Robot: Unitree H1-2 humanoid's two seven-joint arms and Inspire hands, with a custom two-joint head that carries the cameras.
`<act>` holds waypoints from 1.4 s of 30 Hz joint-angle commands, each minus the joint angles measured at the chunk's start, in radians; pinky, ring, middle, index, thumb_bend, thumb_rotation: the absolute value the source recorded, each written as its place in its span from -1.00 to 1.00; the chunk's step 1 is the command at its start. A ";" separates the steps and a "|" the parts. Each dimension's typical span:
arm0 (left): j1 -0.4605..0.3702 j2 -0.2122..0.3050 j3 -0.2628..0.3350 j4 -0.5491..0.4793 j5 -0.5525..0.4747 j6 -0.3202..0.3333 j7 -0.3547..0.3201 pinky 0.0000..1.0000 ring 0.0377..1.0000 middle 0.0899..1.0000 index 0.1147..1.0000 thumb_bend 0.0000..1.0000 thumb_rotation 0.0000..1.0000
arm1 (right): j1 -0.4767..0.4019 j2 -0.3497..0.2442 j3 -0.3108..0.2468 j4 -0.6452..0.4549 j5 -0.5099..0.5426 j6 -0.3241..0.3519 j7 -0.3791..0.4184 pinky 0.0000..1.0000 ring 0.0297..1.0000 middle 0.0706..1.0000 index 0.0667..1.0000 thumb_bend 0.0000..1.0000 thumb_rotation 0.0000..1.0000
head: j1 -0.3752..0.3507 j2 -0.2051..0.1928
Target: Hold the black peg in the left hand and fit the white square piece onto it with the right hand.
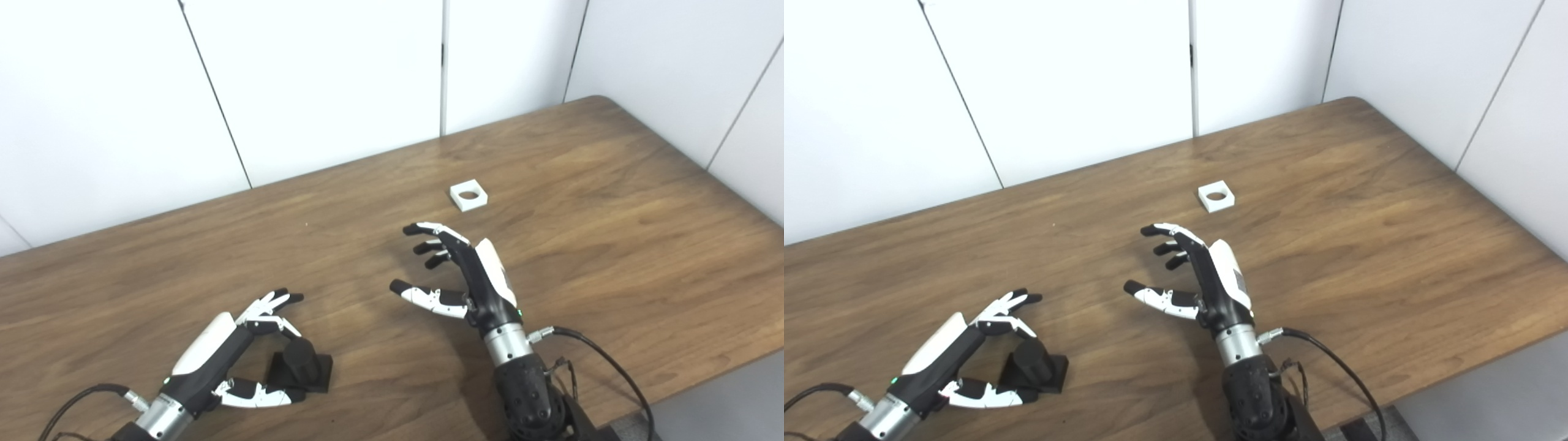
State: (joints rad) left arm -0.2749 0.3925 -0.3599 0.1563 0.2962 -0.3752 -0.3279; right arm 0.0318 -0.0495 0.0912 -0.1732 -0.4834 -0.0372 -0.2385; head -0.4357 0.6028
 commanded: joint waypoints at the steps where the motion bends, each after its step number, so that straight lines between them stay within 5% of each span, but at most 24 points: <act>1: 0.002 0.012 -0.005 -0.004 0.016 0.007 -0.027 1.00 1.00 0.87 -0.15 0.04 -0.89 | -0.063 -0.023 -0.021 -0.034 -0.004 -0.029 0.001 0.10 0.31 0.54 0.41 0.18 -0.56 | 0.000 0.004; 7: 0.011 0.015 -0.006 -0.011 0.016 0.007 -0.030 1.00 1.00 0.86 -0.15 0.04 -0.89 | -0.180 -0.122 -0.071 -0.054 -0.005 0.037 0.080 -0.04 0.32 0.56 0.39 0.27 -0.53 | -0.005 0.005; 16: 0.021 0.022 0.001 -0.016 0.011 0.012 -0.032 1.00 0.99 0.86 -0.15 0.04 -0.89 | -0.368 -0.318 -0.060 -0.037 -0.176 0.233 0.265 0.31 0.64 0.69 0.44 0.32 -0.35 | -0.011 0.002; 28: 0.033 0.030 0.009 -0.031 0.009 0.020 -0.035 0.99 0.98 0.85 -0.15 0.04 -0.89 | -0.598 -0.527 0.047 0.194 -0.290 0.226 0.429 0.35 0.72 0.78 0.48 0.45 -0.40 | 0.006 0.005; 32: 0.036 0.031 0.012 -0.035 0.010 0.019 -0.034 0.99 0.98 0.86 -0.15 0.04 -0.89 | -0.658 -0.569 0.087 0.262 -0.298 0.241 0.516 0.53 0.79 0.83 0.53 0.47 -0.36 | 0.008 0.007; 36: 0.040 0.030 0.011 -0.041 0.017 0.026 -0.035 1.00 0.98 0.86 -0.15 0.04 -0.89 | -0.716 -0.611 0.132 0.337 -0.295 0.230 0.611 0.93 0.91 0.89 0.59 0.60 -0.39 | 0.010 0.007; 42: 0.040 0.030 0.008 -0.042 0.035 0.029 -0.030 1.00 0.98 0.85 -0.15 0.04 -0.89 | -0.800 -0.651 0.161 0.440 -0.213 0.226 0.777 0.99 1.00 0.99 0.67 0.83 -0.35 | 0.012 0.010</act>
State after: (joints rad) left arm -0.2370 0.3968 -0.3446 0.1202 0.2909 -0.3654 -0.3313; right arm -0.6909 -0.6627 0.2550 0.2738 -0.7183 0.1997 0.5013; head -0.4234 0.6121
